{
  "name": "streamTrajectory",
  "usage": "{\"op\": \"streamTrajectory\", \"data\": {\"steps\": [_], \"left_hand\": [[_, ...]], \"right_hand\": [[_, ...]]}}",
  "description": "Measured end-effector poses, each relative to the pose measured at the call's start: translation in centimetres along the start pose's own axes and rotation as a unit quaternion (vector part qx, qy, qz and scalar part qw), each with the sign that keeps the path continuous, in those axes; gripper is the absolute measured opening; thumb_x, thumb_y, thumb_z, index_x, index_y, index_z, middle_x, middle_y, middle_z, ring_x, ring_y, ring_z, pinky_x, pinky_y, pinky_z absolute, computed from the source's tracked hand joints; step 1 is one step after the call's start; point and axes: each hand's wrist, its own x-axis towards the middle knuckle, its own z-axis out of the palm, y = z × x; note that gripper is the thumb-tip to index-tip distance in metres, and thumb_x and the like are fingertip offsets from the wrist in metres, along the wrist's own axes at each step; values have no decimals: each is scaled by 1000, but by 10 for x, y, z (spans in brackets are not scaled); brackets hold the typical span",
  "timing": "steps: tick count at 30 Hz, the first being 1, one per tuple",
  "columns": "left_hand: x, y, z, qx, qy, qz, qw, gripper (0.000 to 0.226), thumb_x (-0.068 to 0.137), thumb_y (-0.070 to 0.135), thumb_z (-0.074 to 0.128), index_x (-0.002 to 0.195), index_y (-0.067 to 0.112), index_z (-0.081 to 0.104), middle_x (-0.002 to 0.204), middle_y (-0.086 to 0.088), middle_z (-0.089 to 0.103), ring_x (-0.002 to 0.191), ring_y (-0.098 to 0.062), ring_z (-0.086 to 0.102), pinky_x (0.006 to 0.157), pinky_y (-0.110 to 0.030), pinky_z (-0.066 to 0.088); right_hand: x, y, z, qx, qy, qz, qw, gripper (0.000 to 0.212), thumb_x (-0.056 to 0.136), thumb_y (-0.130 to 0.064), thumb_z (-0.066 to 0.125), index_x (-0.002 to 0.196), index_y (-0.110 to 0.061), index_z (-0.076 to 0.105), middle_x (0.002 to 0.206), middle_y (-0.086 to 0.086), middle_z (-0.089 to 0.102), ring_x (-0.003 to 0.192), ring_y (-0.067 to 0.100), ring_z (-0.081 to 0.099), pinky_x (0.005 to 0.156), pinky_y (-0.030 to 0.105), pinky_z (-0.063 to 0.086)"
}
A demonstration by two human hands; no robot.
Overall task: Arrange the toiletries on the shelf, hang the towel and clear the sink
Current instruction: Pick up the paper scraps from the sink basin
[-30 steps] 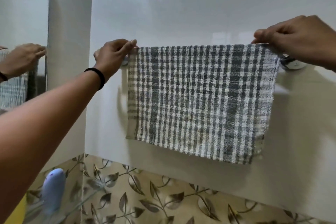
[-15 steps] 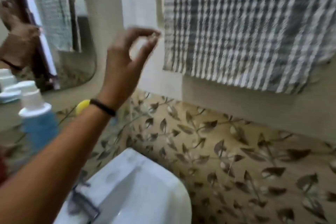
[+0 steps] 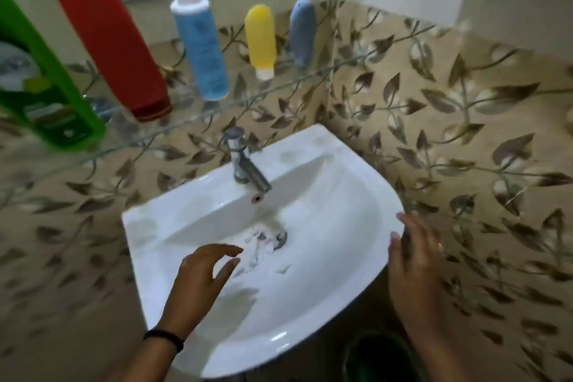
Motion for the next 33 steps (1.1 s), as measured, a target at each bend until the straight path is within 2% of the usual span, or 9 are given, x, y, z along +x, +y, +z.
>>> {"op": "streamTrajectory", "data": {"steps": [4,7,10,14,19,23,25,29,33], "left_hand": [[-25,-11,10,-27,-5,-53,998,16,90,38,57,103,38,66,108,22,65,106,0,56,92,-23,42],[-28,-10,13,-103,11,-109,989,17,90,35,57,103,34,68,109,22,66,105,1,57,87,-17,42],[-25,-11,16,-195,28,-161,967,16,90,25,60,102,27,70,106,15,70,100,3,62,80,-9,46],[-17,-18,18,-294,14,-232,927,15,91,24,59,101,26,70,103,10,72,94,-2,66,79,-15,51],[0,-34,26,-356,-43,-302,883,14,91,17,58,98,23,69,105,-2,72,91,-13,67,73,-22,53],[11,-45,41,-425,-102,-328,837,21,91,12,58,109,18,67,101,-4,69,88,-18,67,68,-16,54],[15,-50,44,-457,-142,-316,819,21,90,14,61,109,19,68,91,-3,66,84,-16,64,66,-14,55],[27,-68,41,-393,-140,-292,861,8,84,4,67,85,6,74,78,-9,69,65,-12,65,63,-18,55],[42,-88,29,-306,-82,-281,906,10,81,-1,67,80,7,74,74,-9,69,46,0,62,52,-11,52]], "right_hand": [[-20,-17,79,46,-219,-11,975,26,93,-14,55,119,-16,55,117,-8,51,110,15,54,97,28,41],[-32,-19,132,0,-430,0,903,26,93,-13,55,118,-11,56,127,7,54,117,23,53,96,28,39],[-44,-11,169,-66,-531,27,844,30,90,-10,57,120,-12,54,131,9,51,120,24,51,92,27,37],[-56,0,188,-159,-569,-6,807,23,86,-15,59,108,-12,57,112,9,49,114,26,48,84,30,40],[-59,1,186,-221,-539,-91,808,15,90,-8,45,100,-10,56,111,12,55,107,25,50,80,33,38],[-56,-23,179,-24,-498,88,862,17,75,4,59,73,-8,49,73,9,55,70,22,51,61,28,34],[-62,-43,177,86,-486,151,857,21,72,3,70,76,-7,52,69,5,58,61,18,52,59,21,39],[-76,-57,189,155,-477,197,842,36,72,2,71,84,-21,46,82,-1,65,65,15,66,63,17,46],[-81,-37,212,-60,-482,116,866,27,81,-12,66,103,-13,51,102,9,52,89,21,53,75,26,37]]}}
